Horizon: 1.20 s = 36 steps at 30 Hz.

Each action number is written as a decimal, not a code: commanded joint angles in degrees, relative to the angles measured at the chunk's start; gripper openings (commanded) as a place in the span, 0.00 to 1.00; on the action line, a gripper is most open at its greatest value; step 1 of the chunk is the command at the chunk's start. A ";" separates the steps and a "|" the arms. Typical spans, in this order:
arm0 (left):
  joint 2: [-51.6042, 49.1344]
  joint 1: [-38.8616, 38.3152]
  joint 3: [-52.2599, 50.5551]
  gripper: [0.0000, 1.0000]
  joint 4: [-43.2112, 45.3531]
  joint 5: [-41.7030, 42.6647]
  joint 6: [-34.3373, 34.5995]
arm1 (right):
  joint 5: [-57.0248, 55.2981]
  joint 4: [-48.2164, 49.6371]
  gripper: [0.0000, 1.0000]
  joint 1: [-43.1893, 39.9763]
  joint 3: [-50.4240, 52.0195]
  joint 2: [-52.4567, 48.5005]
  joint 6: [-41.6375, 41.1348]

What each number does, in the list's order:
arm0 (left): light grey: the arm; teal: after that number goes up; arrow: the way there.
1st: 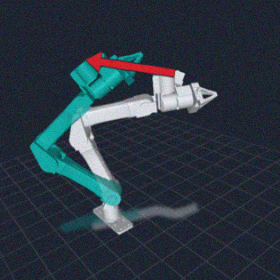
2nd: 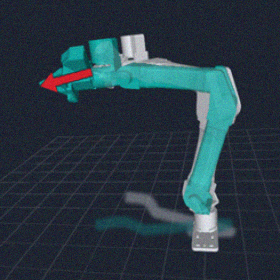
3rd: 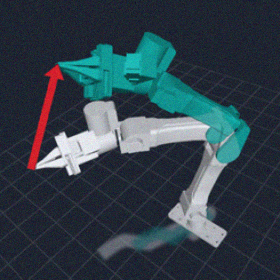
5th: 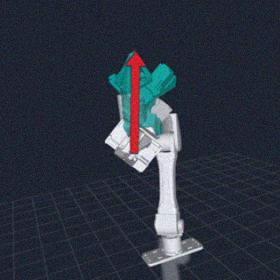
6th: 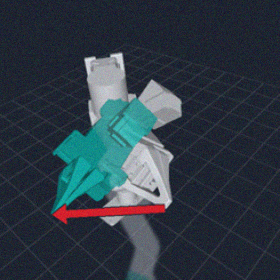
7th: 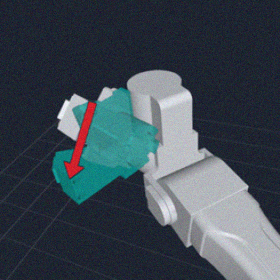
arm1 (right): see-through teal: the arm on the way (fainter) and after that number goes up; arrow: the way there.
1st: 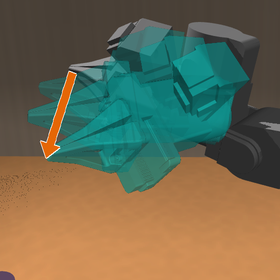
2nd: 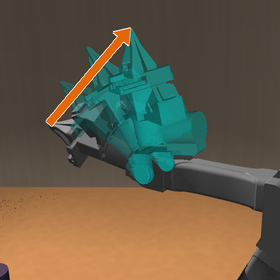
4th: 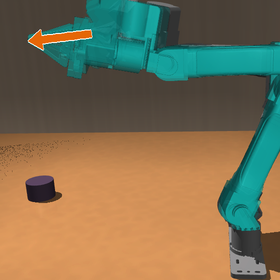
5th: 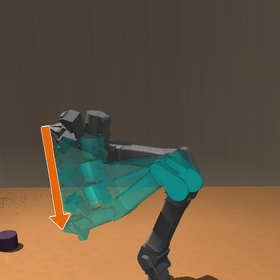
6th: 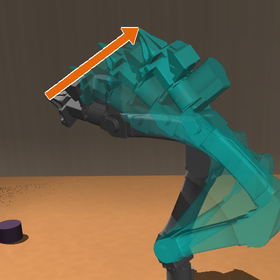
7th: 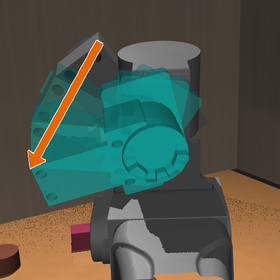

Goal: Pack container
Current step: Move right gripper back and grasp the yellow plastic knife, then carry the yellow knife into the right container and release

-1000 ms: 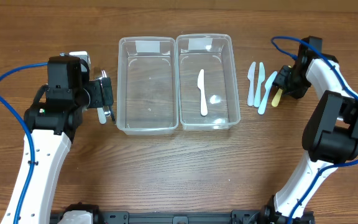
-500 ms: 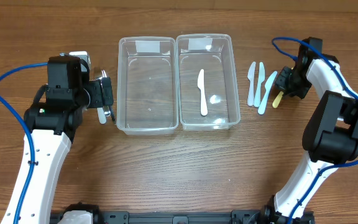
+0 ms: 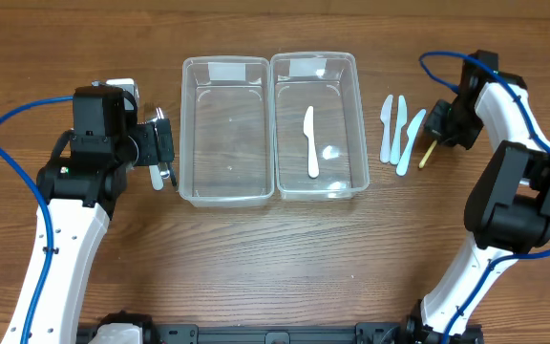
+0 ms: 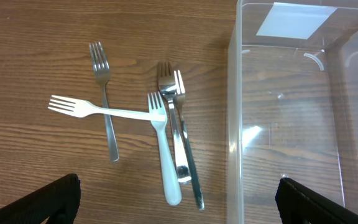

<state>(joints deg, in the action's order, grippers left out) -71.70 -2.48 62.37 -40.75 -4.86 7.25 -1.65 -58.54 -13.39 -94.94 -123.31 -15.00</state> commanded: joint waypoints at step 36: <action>-0.28 0.22 1.51 1.00 0.04 0.87 -1.05 | 1.70 1.86 0.54 34.60 1.97 17.57 3.45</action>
<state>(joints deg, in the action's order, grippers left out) -71.70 -2.48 62.37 -40.77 -4.86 7.25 2.68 -56.73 21.08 -90.52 -108.07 -12.67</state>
